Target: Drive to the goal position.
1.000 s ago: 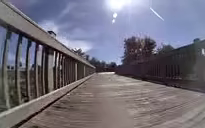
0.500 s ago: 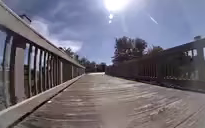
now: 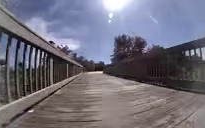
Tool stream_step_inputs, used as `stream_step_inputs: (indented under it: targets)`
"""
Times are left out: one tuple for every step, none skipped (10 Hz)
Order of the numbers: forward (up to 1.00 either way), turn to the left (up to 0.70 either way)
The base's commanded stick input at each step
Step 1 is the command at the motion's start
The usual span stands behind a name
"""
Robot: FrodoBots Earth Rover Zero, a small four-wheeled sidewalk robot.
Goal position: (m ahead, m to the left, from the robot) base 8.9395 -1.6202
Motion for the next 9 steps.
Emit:
stream_step_inputs:
  targets:
    - [0.85, 0.00]
    - [0.85, 0.00]
    - [0.85, 0.00]
    - [0.85, 0.00]
    - [0.85, 0.00]
    - [0.85, 0.00]
    - [0.85, 0.00]
    - [0.85, 0.00]
    - [0.85, 0.00]
